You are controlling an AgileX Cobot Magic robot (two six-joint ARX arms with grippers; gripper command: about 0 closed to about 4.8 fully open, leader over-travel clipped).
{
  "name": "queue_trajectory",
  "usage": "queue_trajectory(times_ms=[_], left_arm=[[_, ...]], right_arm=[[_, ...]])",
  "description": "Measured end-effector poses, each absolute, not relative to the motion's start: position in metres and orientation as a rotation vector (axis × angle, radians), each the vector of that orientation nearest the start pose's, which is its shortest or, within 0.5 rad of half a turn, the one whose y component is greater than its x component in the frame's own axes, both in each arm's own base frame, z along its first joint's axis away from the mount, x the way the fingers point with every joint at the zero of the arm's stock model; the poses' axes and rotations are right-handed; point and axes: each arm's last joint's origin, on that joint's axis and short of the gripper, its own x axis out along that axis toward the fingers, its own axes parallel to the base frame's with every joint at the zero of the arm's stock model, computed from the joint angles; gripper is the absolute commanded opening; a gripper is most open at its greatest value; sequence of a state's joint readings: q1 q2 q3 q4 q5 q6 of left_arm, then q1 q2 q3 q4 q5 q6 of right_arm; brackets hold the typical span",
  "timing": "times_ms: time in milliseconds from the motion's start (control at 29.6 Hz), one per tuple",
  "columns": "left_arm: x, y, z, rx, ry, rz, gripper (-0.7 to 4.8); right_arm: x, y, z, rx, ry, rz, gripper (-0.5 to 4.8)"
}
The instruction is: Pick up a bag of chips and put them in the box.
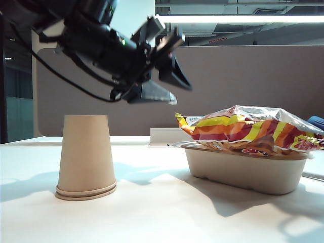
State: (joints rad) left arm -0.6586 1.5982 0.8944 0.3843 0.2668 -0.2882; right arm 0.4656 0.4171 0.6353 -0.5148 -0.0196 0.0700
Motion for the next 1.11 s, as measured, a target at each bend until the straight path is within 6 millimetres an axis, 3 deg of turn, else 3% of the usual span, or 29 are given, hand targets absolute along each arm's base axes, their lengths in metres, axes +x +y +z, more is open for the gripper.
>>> queue_trajectory(times_ms=[203,439,844,1114], left_arm=[[0.259,-0.208,0.252,-0.219,0.372,-0.873,2.20],[0.234,-0.188,0.293,-0.148,0.267,-0.893,2.19],[0.162,-0.133,0.355,-0.019,0.118,-0.913,2.09],[0.111,-0.095,0.373,0.020,0.063,-0.917,2.09]], right_arm=[[0.087,0.044,0.294,0.002,0.309,0.472,-0.01],[0.087,0.044,0.294,0.002,0.308,0.472,-0.01],[0.086,0.045,0.294,0.006,0.306,0.491,-0.01],[0.086,0.045,0.298,0.015,0.268,0.502,0.00]])
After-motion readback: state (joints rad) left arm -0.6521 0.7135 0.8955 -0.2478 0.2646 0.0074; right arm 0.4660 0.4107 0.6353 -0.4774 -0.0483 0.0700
